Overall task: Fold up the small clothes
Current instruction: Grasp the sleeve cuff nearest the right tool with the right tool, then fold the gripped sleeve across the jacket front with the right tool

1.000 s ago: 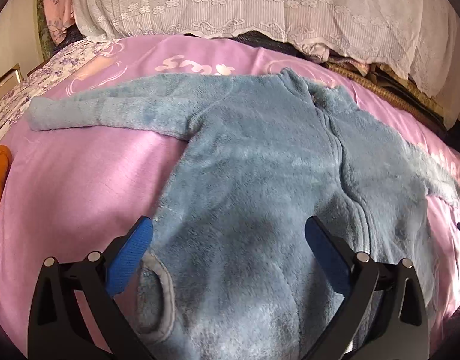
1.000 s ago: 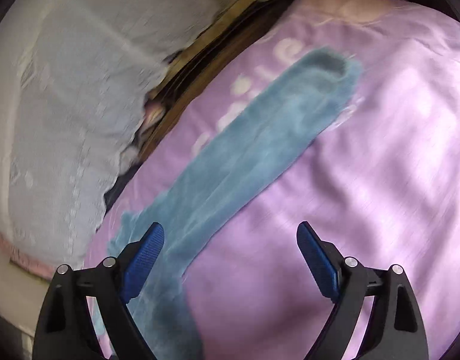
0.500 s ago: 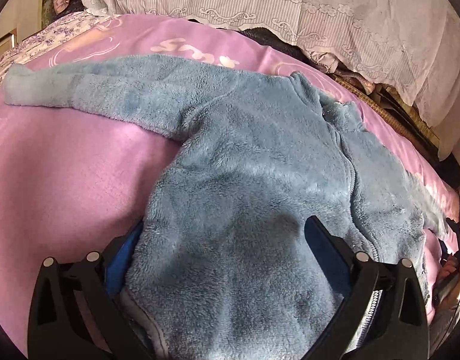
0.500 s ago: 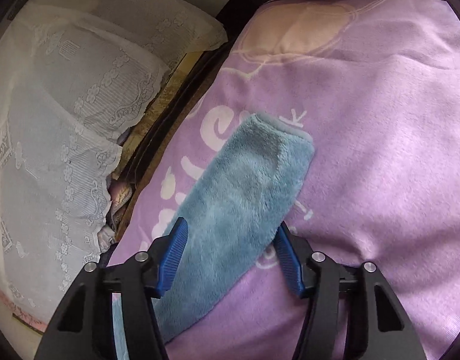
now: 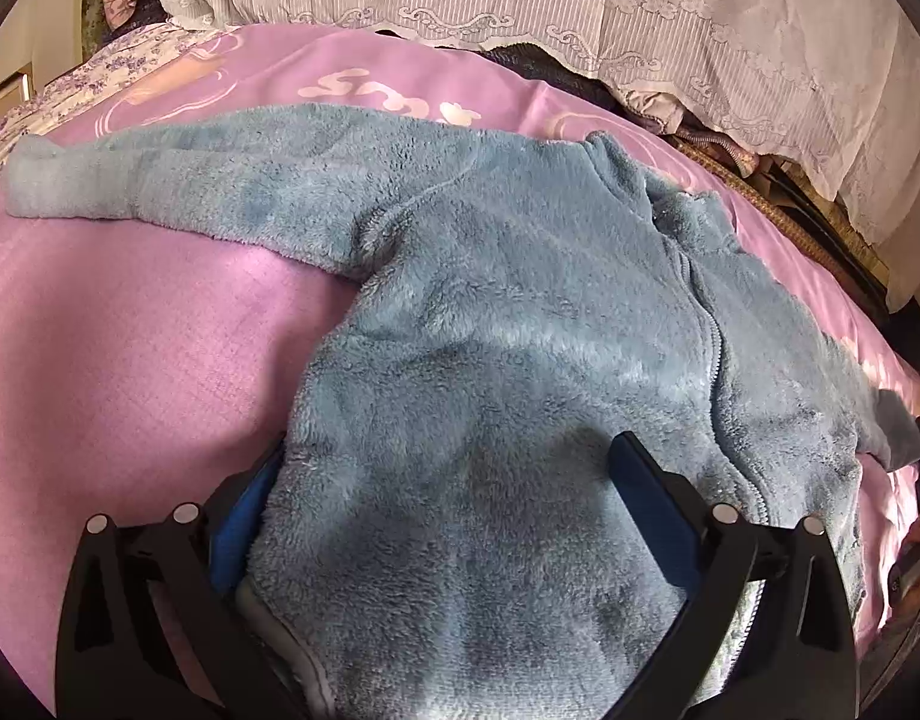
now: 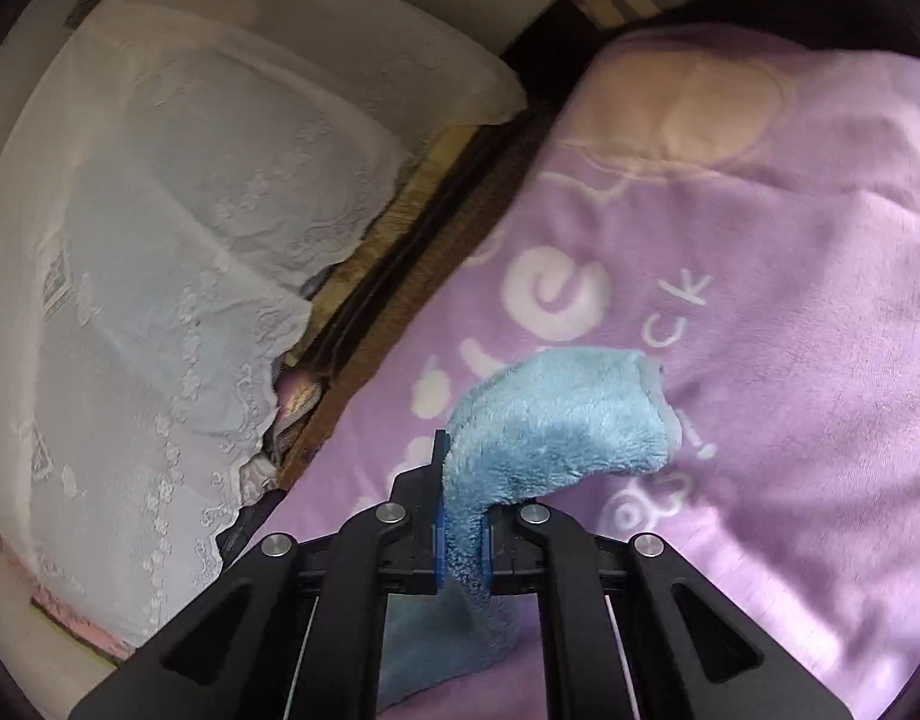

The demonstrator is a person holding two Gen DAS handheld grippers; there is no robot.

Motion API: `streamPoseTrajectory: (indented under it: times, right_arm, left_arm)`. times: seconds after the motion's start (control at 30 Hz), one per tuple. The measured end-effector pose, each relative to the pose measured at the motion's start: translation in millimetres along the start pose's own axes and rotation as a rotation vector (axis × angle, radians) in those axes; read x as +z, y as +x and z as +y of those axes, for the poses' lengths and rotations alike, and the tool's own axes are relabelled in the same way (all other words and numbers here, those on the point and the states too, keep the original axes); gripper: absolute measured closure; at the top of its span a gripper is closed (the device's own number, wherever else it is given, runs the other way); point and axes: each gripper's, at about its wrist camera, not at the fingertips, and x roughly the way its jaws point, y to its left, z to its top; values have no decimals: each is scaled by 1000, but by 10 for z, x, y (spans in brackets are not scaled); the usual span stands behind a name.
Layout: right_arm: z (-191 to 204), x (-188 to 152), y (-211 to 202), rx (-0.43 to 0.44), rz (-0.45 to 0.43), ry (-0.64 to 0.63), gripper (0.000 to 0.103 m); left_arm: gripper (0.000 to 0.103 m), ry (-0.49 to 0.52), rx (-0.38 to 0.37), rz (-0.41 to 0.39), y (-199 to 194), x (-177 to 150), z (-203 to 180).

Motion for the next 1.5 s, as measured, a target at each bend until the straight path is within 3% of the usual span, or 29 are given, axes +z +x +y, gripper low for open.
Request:
streamPoseTrajectory:
  times: [0.27, 0.43, 0.6, 0.83, 1.17, 1.5]
  right_arm:
    - [732, -263, -219, 65, 37, -115, 95]
    - [1058, -485, -188, 90, 66, -128, 95]
    - [1358, -671, -233, 118, 64, -169, 95]
    - [1693, -894, -230, 136, 64, -211, 95]
    - [2005, -1246, -48, 176, 106, -225, 95]
    - [2399, -1728, 175, 210, 178, -322, 95]
  left_arm:
    - [4, 2, -24, -4, -243, 264, -67]
    - [4, 144, 18, 10, -221, 439, -403]
    - [4, 265, 118, -78, -220, 516, -489]
    - [4, 137, 51, 25, 113, 590, -163]
    - [4, 147, 42, 57, 275, 682, -163]
    - [4, 38, 31, 53, 281, 779, 50]
